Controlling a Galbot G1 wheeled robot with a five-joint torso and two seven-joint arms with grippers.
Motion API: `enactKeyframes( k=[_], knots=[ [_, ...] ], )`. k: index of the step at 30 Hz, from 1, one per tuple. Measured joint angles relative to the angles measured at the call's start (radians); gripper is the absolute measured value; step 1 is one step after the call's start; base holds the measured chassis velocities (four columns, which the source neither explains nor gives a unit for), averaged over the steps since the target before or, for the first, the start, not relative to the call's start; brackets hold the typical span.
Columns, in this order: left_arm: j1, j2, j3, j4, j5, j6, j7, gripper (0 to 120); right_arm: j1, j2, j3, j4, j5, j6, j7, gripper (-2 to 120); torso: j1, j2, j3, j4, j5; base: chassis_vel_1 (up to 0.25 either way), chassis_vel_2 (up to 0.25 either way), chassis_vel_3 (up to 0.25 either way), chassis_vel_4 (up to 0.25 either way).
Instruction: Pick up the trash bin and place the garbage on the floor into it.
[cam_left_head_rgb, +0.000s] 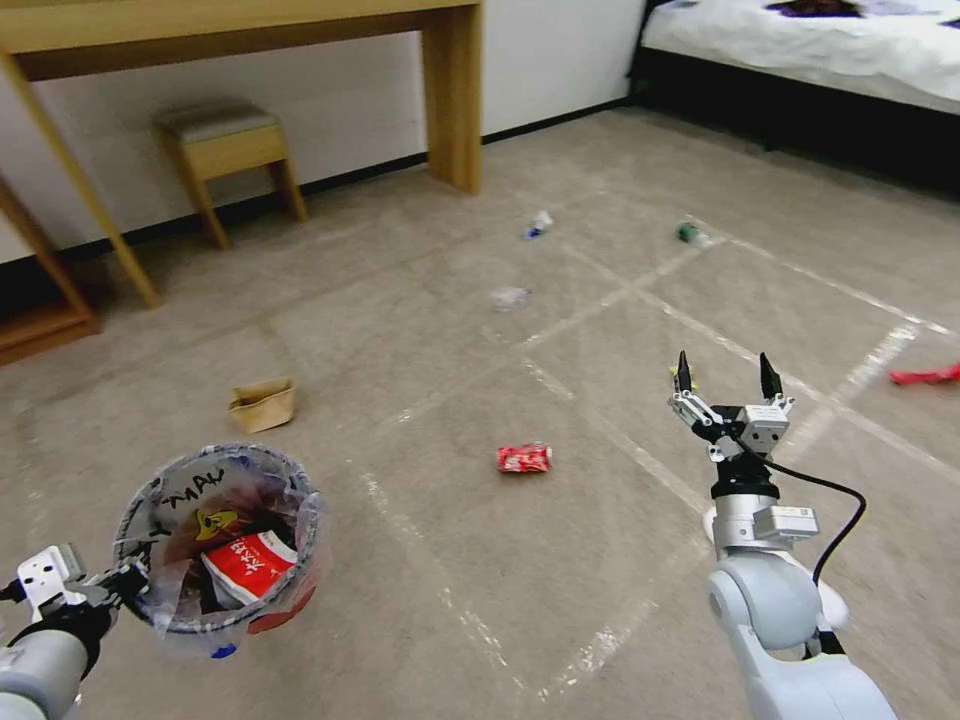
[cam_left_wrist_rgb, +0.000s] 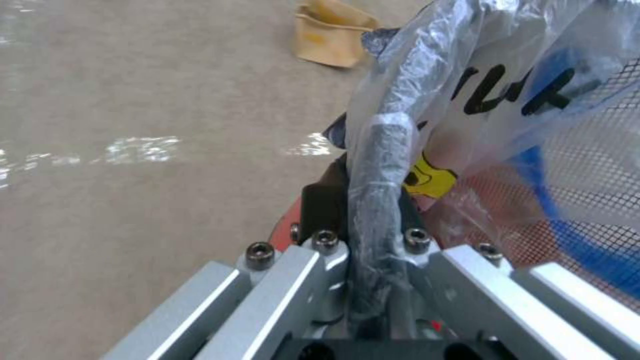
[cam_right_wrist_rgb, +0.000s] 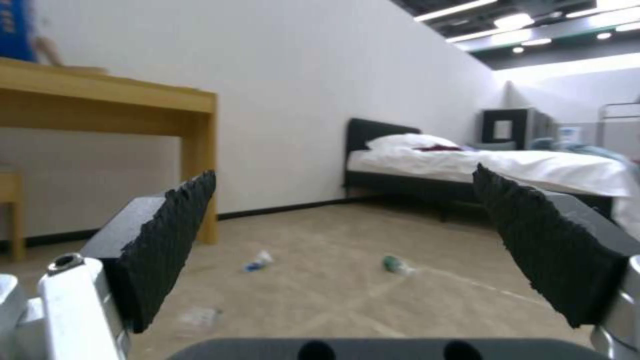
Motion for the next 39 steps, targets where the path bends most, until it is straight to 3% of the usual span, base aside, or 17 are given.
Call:
enactKeyframes(
  k=[12, 17, 39],
  knots=[
    [-0.005, 0.002, -0.003, 0.007, -0.003, -0.001, -0.001, 0, 0.008, 0.003, -0.004, -0.017, -0.001, 0.007, 0.000, 98, 0.000, 0.000, 0.000, -0.0007, 0.0000, -0.096, -0.089, -0.082, -0.097],
    [-0.010, 0.008, -0.013, 0.026, -0.006, -0.003, -0.007, 0, 0.011, 0.004, -0.005, -0.020, -0.001, 0.009, 0.000, 99, 0.000, 0.000, 0.000, 0.0006, -0.0001, 0.000, 0.000, 0.000, 0.000],
    [-0.011, 0.016, -0.025, 0.041, -0.016, -0.006, -0.009, 0, 0.013, 0.006, -0.007, -0.026, -0.001, 0.014, -0.001, 98, 0.000, 0.000, 0.000, 0.0000, 0.0000, 0.000, 0.000, 0.000, 0.000]
  ],
)
